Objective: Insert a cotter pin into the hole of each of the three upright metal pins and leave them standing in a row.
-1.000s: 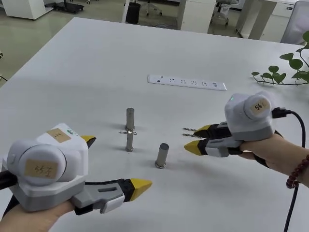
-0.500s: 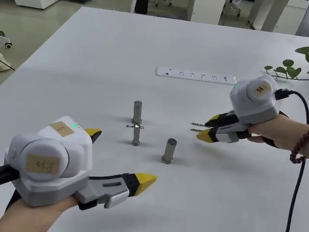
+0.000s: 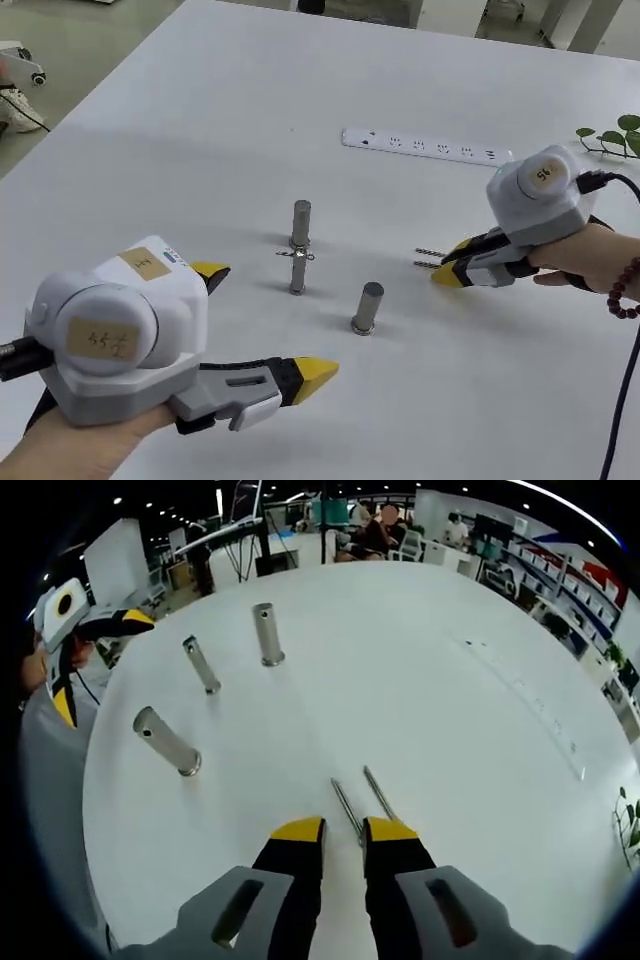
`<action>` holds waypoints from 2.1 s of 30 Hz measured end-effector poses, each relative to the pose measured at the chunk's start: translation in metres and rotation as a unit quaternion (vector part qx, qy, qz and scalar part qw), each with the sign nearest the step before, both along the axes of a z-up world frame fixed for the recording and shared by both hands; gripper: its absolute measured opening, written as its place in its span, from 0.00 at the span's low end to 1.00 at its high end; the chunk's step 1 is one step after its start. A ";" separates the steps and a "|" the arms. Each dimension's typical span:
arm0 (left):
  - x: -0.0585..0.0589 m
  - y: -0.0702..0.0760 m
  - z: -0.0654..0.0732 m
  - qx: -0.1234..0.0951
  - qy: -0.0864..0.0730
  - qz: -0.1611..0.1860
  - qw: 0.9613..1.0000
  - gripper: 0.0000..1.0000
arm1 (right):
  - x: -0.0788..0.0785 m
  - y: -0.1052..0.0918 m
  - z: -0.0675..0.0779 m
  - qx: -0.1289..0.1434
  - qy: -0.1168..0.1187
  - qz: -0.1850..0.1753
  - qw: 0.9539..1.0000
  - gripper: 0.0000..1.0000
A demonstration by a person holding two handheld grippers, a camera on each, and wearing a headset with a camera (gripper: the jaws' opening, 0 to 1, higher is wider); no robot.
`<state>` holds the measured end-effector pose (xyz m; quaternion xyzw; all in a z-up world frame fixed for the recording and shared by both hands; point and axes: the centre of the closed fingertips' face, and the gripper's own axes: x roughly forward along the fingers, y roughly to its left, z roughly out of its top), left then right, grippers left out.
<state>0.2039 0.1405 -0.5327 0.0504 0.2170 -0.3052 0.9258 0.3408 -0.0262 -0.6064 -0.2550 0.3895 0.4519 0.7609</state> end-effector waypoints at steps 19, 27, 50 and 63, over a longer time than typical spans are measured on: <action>-0.002 -0.001 -0.003 0.004 0.005 -0.005 1.000 0.79 | 0.003 -0.007 -0.003 -0.067 -0.001 0.046 0.997 0.00; -0.003 -0.003 -0.002 -0.005 0.006 -0.009 1.000 0.76 | 0.005 -0.008 0.001 -0.062 -0.003 0.026 0.998 0.00; -0.007 -0.012 0.010 -0.018 0.009 -0.023 1.000 0.63 | -0.038 0.020 0.057 -0.001 -0.055 0.055 0.997 0.00; -0.004 -0.020 0.015 -0.028 0.027 -0.035 0.999 0.51 | -0.080 0.049 0.075 0.023 -0.073 0.112 0.991 0.00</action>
